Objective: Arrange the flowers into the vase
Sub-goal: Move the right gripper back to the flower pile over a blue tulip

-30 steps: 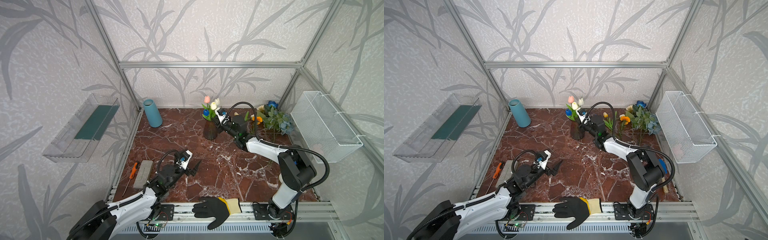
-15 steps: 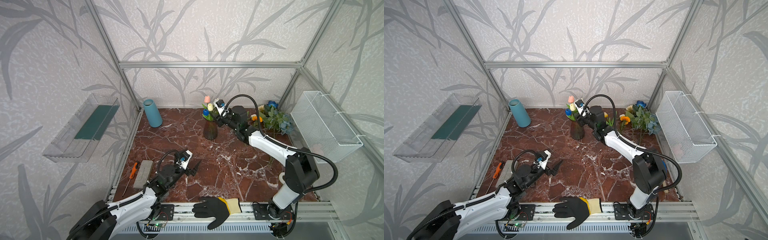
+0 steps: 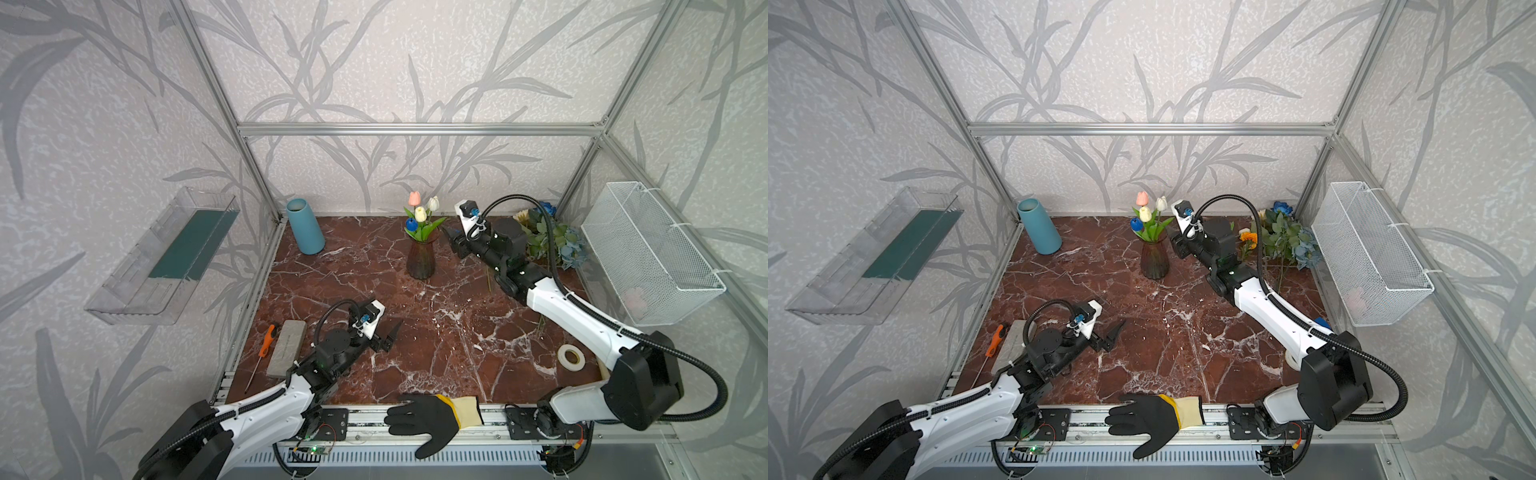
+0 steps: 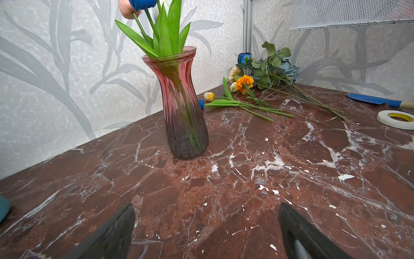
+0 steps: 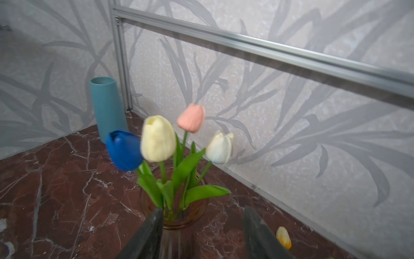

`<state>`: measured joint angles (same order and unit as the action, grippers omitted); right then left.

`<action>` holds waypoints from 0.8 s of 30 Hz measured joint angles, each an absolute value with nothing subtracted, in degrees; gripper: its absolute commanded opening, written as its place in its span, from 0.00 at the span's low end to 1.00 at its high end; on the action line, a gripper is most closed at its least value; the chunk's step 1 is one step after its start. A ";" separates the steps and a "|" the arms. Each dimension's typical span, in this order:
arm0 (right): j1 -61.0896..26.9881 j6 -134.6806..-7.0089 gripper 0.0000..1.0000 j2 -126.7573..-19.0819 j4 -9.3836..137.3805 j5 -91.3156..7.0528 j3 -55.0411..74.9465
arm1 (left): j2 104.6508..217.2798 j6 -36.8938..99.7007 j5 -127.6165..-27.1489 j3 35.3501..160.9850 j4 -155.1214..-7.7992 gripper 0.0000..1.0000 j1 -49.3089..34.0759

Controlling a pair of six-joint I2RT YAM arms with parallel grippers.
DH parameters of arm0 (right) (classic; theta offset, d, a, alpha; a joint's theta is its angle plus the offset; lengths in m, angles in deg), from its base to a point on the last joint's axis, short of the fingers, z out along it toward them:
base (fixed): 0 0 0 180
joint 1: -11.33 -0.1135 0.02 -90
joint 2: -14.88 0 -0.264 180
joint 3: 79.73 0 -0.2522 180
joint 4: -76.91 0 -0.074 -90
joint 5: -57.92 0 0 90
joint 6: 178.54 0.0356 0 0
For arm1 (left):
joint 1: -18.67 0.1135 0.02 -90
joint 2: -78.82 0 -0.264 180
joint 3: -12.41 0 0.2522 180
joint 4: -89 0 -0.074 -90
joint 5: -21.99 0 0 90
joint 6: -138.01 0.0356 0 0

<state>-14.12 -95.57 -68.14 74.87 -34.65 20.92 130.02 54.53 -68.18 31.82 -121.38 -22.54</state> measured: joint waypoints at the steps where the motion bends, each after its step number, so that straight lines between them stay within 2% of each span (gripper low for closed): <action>1: -12.63 -94.43 0.40 -69.61 71.75 -33.40 18.98 | 130.04 54.51 -68.18 31.82 -121.38 0.99 -22.54; 8: -0.53 -87.92 0.38 -84.78 49.02 -32.53 5.34 | 131.29 54.51 -68.61 32.58 -121.40 0.99 -22.54; 11: 3.50 -87.05 0.34 -91.86 39.86 -33.07 0.40 | 131.31 54.53 -68.68 32.67 -121.40 0.99 -22.58; 17: 5.29 -87.70 0.29 -99.88 28.17 -32.18 -4.61 | 131.18 54.58 -68.70 32.67 -121.31 0.99 -22.58; 24: 5.00 -88.42 0.29 -104.53 24.56 -32.13 -7.12 | 131.44 54.91 -68.77 32.80 -121.23 0.99 -22.60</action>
